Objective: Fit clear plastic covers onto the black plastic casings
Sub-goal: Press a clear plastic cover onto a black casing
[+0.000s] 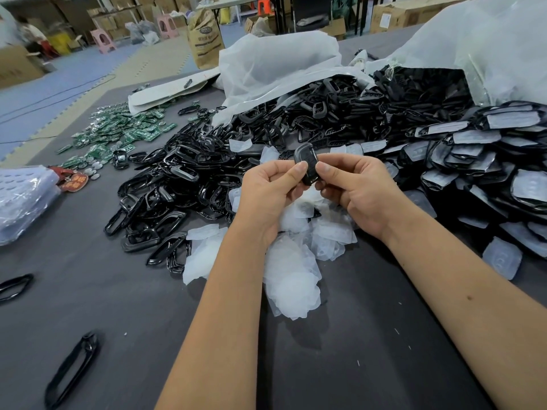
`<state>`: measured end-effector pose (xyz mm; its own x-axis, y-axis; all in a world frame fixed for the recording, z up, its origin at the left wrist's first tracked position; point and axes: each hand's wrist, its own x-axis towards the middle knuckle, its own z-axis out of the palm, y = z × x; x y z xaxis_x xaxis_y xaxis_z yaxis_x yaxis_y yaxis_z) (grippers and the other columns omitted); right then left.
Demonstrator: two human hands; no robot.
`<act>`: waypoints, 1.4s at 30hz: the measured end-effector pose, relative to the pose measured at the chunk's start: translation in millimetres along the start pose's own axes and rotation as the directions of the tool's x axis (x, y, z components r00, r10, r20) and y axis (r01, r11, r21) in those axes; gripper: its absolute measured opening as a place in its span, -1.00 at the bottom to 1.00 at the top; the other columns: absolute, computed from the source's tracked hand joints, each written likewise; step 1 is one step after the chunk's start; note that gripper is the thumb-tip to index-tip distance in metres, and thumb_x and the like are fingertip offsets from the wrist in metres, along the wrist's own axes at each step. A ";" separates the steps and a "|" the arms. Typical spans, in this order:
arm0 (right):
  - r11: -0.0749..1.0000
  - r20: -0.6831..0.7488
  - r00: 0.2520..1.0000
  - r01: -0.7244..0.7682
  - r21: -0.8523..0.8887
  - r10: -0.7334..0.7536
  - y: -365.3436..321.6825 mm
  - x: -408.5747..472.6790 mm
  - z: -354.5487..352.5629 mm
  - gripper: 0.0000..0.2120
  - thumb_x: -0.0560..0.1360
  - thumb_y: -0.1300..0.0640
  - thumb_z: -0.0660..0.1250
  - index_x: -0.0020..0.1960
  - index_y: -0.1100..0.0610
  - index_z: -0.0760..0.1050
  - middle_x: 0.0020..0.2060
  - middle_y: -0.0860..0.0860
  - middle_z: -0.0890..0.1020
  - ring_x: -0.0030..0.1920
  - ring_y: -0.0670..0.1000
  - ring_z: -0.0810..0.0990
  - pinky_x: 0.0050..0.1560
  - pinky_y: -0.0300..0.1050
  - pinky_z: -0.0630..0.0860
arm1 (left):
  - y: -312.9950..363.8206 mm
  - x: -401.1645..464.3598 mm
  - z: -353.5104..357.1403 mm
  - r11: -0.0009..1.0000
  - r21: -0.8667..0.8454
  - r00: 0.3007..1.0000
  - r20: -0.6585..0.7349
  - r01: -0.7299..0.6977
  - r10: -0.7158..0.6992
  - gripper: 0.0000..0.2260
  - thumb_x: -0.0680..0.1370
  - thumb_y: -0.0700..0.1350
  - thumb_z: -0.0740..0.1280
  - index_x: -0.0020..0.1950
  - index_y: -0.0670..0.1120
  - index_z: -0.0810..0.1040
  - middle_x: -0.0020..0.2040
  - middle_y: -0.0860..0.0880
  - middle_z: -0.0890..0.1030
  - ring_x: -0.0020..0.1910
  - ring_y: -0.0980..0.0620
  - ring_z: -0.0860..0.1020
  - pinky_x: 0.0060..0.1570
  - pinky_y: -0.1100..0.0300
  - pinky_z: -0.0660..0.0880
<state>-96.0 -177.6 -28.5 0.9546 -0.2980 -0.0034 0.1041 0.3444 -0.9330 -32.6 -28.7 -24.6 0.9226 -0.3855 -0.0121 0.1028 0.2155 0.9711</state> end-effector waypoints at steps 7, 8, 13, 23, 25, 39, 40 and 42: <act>1.000 0.047 0.999 0.007 -0.009 -0.007 -1.6 -1.4 -0.2 -0.74 0.33 0.13 0.53 0.00 0.17 0.66 -0.19 0.08 0.70 -0.26 -0.04 0.65 -0.23 -0.22 0.59 | 2.1 -1.0 -0.9 0.993 -0.101 0.998 0.013 0.056 -0.055 -0.97 0.56 -0.30 0.44 -0.02 -0.26 0.66 -0.23 -0.10 0.67 -0.31 0.09 0.59 -0.28 0.35 0.54; 1.000 0.053 0.999 0.008 -0.005 -0.008 -1.5 -1.4 -0.7 -0.77 0.33 0.13 0.53 -0.03 0.15 0.67 -0.21 0.05 0.71 -0.25 -0.05 0.66 -0.23 -0.22 0.59 | 2.9 -1.2 -1.1 0.992 -0.111 0.998 0.021 0.064 -0.062 -0.96 0.56 -0.30 0.43 -0.02 -0.26 0.66 -0.22 -0.10 0.67 -0.31 0.09 0.60 -0.28 0.35 0.54; 0.998 0.085 0.996 0.001 0.070 -0.007 0.3 -2.5 -0.4 -0.80 0.35 0.19 0.52 -0.04 0.17 0.66 -0.24 0.06 0.72 -0.26 -0.04 0.67 -0.23 -0.21 0.62 | 4.6 -2.4 -1.8 0.987 -0.134 0.995 0.060 0.091 -0.084 -0.94 0.58 -0.30 0.40 0.01 -0.27 0.65 -0.17 -0.12 0.66 -0.30 0.09 0.58 -0.26 0.36 0.54; 0.998 0.055 0.996 0.063 0.031 -0.065 1.3 -3.0 -0.4 -0.74 0.33 0.19 0.54 0.01 0.19 0.68 -0.20 0.08 0.73 -0.25 -0.03 0.68 -0.18 -0.21 0.62 | 4.1 -2.0 -2.2 0.983 -0.165 0.997 0.026 0.082 -0.079 -0.90 0.57 -0.32 0.42 0.07 -0.23 0.65 -0.20 -0.09 0.66 -0.39 0.13 0.52 -0.35 0.38 0.49; 0.996 0.055 0.995 0.082 0.035 -0.084 1.0 -3.4 -0.9 -0.78 0.32 0.19 0.55 -0.04 0.14 0.70 -0.20 0.08 0.74 -0.25 -0.01 0.69 -0.17 -0.20 0.62 | 3.9 -2.2 -2.5 0.984 -0.160 0.997 0.021 0.082 -0.080 -0.91 0.56 -0.30 0.43 0.05 -0.20 0.66 -0.22 -0.07 0.66 -0.37 0.13 0.53 -0.34 0.38 0.50; 0.029 0.447 0.652 0.583 -0.812 -0.612 8.4 -4.5 10.0 -0.89 0.58 0.26 0.44 -0.12 0.23 0.68 -0.21 0.05 0.61 -0.14 0.10 0.51 -0.15 0.04 0.49 | 7.6 0.9 -14.9 0.979 0.169 0.987 -0.135 0.114 -0.091 -0.75 0.54 0.00 0.52 -0.15 -0.18 0.67 -0.33 -0.07 0.64 -0.44 0.06 0.57 -0.42 0.30 0.53; 0.005 0.467 0.642 0.592 -0.806 -0.608 8.4 -4.4 10.5 -0.88 0.59 0.25 0.44 -0.12 0.24 0.68 -0.21 0.06 0.61 -0.13 0.10 0.51 -0.15 0.01 0.48 | 6.7 0.1 -16.1 0.976 0.197 0.991 -0.115 0.095 -0.073 -0.84 0.53 -0.11 0.54 -0.15 -0.18 0.68 -0.33 -0.07 0.66 -0.44 0.08 0.58 -0.43 0.33 0.51; 0.022 0.457 0.631 0.600 -0.799 -0.627 8.9 -5.5 11.3 -0.92 0.56 0.31 0.44 -0.10 0.24 0.69 -0.17 0.06 0.63 -0.09 0.10 0.53 -0.11 -0.07 0.48 | 5.5 -1.4 -17.1 0.982 0.177 0.994 -0.097 0.071 -0.054 -0.94 0.51 -0.26 0.53 -0.11 -0.20 0.67 -0.30 -0.08 0.70 -0.43 0.11 0.60 -0.41 0.37 0.50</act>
<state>-97.2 -162.8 -32.7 0.6644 0.0025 0.7474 0.3521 -0.8831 -0.3101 -27.0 -11.6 -23.3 0.9474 -0.3078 -0.0880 0.1006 0.0253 0.9946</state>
